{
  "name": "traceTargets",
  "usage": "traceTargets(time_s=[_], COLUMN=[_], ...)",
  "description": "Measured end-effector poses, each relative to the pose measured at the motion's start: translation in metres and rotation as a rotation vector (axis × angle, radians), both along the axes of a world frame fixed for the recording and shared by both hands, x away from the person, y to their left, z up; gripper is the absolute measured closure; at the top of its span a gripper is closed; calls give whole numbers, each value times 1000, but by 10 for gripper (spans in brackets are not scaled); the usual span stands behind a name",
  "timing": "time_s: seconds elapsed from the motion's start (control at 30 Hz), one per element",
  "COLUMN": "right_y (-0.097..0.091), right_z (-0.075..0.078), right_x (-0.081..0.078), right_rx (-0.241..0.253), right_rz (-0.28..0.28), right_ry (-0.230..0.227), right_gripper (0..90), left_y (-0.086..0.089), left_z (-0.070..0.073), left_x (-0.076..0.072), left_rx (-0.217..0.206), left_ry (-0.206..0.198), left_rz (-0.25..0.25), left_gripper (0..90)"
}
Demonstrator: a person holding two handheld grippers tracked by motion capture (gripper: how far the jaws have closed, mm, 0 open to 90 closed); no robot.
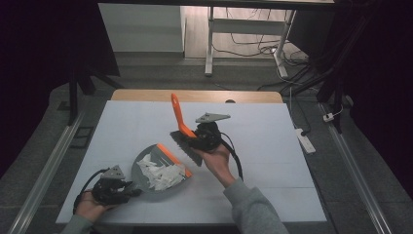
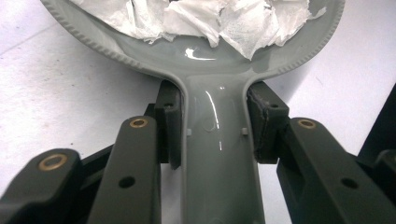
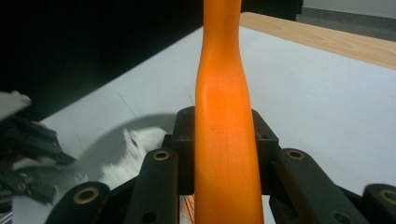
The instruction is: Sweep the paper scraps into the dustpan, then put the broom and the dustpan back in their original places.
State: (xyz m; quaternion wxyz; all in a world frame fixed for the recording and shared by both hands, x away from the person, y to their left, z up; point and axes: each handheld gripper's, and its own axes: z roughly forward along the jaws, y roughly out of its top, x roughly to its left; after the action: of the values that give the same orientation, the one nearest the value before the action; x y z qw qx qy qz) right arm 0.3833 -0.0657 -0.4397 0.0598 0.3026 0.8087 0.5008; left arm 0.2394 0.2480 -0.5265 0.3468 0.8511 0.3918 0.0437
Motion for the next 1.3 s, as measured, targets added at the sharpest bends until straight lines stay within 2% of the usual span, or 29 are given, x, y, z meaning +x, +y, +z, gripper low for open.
traceTargets(time_s=[0.27, 0.67, 0.8, 0.97, 1.13, 1.3], right_y=[-50, -103, -116, -132, -143, -152], right_z=[-5, -5, -6, -11, -14, -17], right_x=[-2, -15, -23, -34, -43, -51], right_rx=[-29, -24, -31, -40, -37, -40], right_rz=[-73, -118, -117, -111, -84, -50], right_ry=[16, 36, 54, 89, 114, 151], right_gripper=[705, 705, 704, 704, 704, 704], left_y=[1, -2, -2, 0, 0, -3], left_z=[3, 12, 13, 14, 12, 10], left_x=[0, -1, 0, 2, 7, 11], left_rx=[-15, -42, -42, -49, -53, -35], left_ry=[-1, -15, -14, -3, 15, 24], left_rz=[59, 171, 228, 331, 416, 500], left_gripper=[619, 619, 618, 618, 618, 618])
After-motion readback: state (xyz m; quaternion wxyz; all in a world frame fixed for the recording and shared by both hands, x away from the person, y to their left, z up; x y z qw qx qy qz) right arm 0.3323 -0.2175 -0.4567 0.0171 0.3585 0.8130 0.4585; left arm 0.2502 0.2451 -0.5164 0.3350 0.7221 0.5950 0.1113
